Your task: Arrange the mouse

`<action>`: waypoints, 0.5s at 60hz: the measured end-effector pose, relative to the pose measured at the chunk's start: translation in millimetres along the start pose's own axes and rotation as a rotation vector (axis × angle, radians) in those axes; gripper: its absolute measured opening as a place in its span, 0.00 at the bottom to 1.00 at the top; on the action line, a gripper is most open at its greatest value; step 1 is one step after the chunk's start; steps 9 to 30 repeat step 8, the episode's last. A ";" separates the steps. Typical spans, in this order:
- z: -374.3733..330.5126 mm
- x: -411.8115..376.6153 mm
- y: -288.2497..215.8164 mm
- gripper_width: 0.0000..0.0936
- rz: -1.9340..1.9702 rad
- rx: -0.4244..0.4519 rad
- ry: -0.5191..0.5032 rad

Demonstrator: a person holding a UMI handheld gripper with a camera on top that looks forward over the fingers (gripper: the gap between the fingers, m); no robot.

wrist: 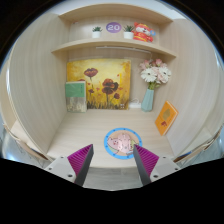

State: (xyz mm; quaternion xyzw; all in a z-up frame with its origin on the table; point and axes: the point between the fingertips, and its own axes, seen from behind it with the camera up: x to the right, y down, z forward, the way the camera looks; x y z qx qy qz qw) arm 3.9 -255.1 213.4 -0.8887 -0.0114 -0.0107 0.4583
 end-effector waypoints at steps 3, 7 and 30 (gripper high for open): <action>-2.4 -2.8 -0.4 0.86 -0.001 0.006 -0.001; -5.4 -8.1 -1.5 0.86 0.002 0.011 -0.009; -6.0 -9.7 -1.4 0.86 0.004 0.012 -0.012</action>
